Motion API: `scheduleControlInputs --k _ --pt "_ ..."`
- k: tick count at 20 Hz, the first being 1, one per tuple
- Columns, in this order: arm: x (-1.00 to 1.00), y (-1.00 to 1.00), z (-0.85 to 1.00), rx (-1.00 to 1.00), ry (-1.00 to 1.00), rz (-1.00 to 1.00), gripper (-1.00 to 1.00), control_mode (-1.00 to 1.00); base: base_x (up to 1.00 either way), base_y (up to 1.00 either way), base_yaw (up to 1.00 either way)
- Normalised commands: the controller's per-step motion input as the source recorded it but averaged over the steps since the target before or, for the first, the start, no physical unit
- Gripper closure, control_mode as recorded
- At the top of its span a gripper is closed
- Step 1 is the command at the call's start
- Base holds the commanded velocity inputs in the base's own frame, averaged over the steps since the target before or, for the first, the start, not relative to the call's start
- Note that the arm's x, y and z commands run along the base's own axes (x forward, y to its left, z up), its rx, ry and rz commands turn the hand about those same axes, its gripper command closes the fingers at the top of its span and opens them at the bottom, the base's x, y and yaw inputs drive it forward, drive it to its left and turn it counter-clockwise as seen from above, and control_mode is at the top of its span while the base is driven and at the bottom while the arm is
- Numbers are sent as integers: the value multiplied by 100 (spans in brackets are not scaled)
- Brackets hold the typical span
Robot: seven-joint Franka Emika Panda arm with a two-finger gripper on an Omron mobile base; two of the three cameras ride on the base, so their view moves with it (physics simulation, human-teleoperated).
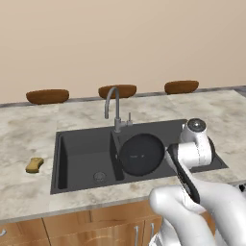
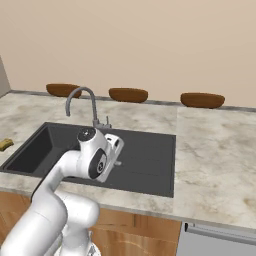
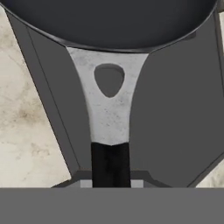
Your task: Pick the pan and sponge and place them into the sink. Then turn on the water.
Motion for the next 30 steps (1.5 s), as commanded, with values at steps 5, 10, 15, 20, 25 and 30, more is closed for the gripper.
scheduleControlInputs --k 5,10,15,20,25,30 --pt "17 100 21 0 19 -3 100 -100 0 0 0" --pt "20 100 34 0 18 -20 100 -100 0 0 0" --pt "10 100 23 1 16 -32 100 -100 0 0 0" --pt "21 100 0 0 14 -45 100 -100 0 0 0" --pt "15 99 0 0 13 -45 100 -100 0 0 0" --pt "3 88 -6 3 11 -37 100 -100 0 0 0"
